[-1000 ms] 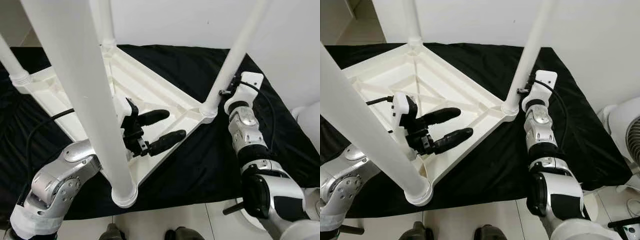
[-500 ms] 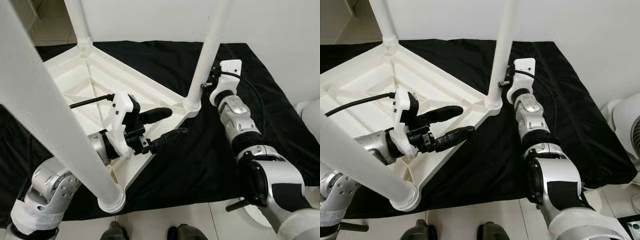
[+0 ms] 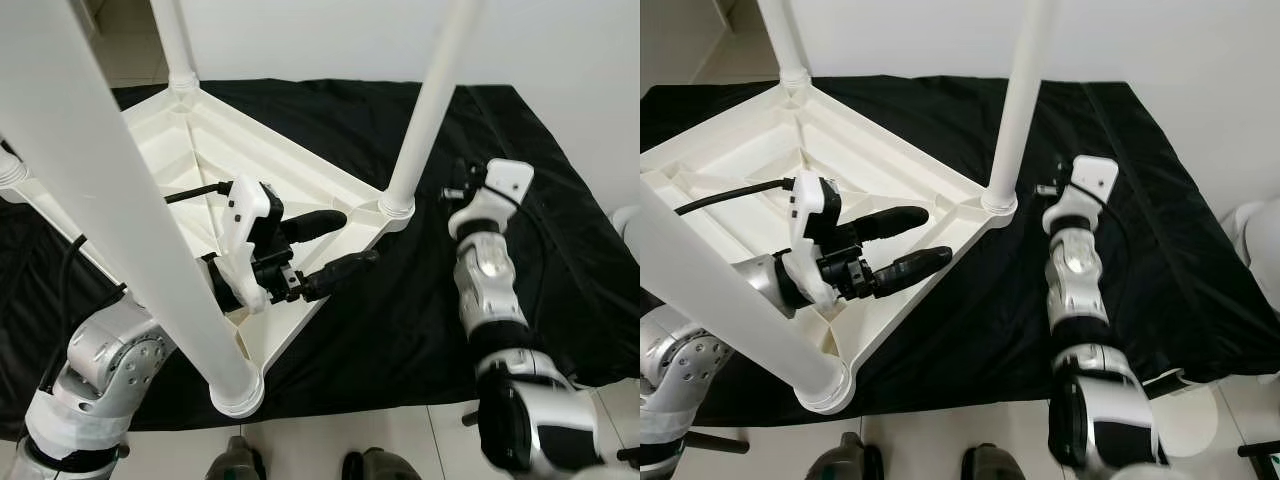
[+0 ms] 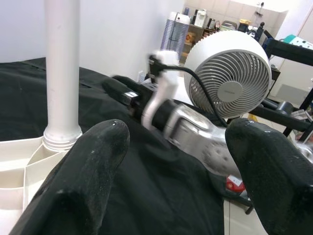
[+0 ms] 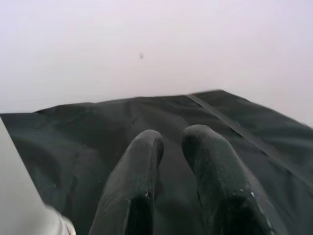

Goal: Building children table

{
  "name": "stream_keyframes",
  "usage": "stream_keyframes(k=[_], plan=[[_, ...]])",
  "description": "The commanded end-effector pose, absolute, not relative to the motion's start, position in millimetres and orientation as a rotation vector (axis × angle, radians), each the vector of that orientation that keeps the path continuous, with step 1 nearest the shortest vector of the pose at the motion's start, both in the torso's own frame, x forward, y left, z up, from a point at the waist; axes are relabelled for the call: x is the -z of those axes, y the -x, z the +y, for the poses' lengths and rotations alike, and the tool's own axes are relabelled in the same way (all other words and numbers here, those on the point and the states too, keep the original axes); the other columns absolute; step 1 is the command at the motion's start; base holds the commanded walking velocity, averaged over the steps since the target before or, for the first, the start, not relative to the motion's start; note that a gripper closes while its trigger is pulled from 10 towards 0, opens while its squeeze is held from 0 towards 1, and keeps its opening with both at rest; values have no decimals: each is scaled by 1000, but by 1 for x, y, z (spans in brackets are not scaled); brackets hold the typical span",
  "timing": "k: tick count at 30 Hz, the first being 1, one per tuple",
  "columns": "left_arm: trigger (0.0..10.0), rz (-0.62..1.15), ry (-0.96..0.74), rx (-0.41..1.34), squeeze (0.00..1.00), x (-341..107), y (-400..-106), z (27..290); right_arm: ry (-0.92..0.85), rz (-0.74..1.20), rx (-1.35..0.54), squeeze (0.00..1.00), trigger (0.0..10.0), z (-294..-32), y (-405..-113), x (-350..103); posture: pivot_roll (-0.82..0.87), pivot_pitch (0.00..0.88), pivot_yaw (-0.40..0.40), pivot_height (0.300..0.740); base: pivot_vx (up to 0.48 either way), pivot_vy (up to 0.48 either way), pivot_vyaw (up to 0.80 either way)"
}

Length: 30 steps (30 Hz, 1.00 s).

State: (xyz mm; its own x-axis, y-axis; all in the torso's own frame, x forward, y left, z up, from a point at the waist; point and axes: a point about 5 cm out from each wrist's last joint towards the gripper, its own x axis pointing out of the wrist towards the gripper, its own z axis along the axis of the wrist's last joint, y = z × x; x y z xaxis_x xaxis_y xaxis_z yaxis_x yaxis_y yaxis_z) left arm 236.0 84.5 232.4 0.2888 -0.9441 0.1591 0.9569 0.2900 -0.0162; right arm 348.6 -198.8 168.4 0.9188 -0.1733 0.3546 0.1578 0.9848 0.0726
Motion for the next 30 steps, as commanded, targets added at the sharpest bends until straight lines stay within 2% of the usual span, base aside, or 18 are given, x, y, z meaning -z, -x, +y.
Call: stream_keyframes(k=[1, 3, 6, 10, 12, 14, 15, 18, 22, 30], plan=[[10000, -131, 108, 1352, 0, -235, -233, 78, -47, -389, 169, 0, 10000, -198, -337, -167, 26, 100, 42, 740, 0, 0, 0], [10000, -165, 128, 1324, 0, -239, -240, 63, -49, -350, 187, 0, 10000, -194, -310, -144, 12, 101, 49, 740, 0, 0, 0], [10000, -172, 136, 1312, 0, -239, -243, 56, -49, -333, 198, 0, 10000, -193, -302, -138, 12, 101, 49, 740, 0, 0, 0], [10000, -161, 118, 1199, 0, -233, -260, 31, -69, -296, 247, 0, 10000, -192, -287, -126, -8, 101, 55, 740, 0, 0, 0], [10000, -161, 118, 1199, 0, -233, -260, 31, -69, -296, 247, 0, 10000, -192, -287, -126, -8, 101, 55, 740, 0, 0, 0], [10000, -131, 69, 1140, 0, -223, -269, 6, -67, -278, 264, 0, 10000, -195, -279, -124, -15, 101, 54, 740, 0, 0, 0], [10000, -131, 69, 1140, 0, -223, -269, 6, -67, -278, 264, 0, 10000, -195, -279, -124, -15, 101, 54, 740, 0, 0, 0], [10000, -122, 43, 1124, 0, -222, -277, -31, -49, -251, 289, 0, 10000, -205, -268, -122, -17, 105, 49, 740, 0, 0, 0], [10000, -124, 47, 1095, 0, -228, -283, -49, -43, -229, 301, 0, 10000, -208, -260, -120, -22, 107, 50, 740, 0, 0, 0], [10000, -139, 70, 1071, 0, -240, -290, -65, -44, -185, 304, 0, 10000, -203, -244, -111, -33, 110, 60, 740, 0, 0, 0]])
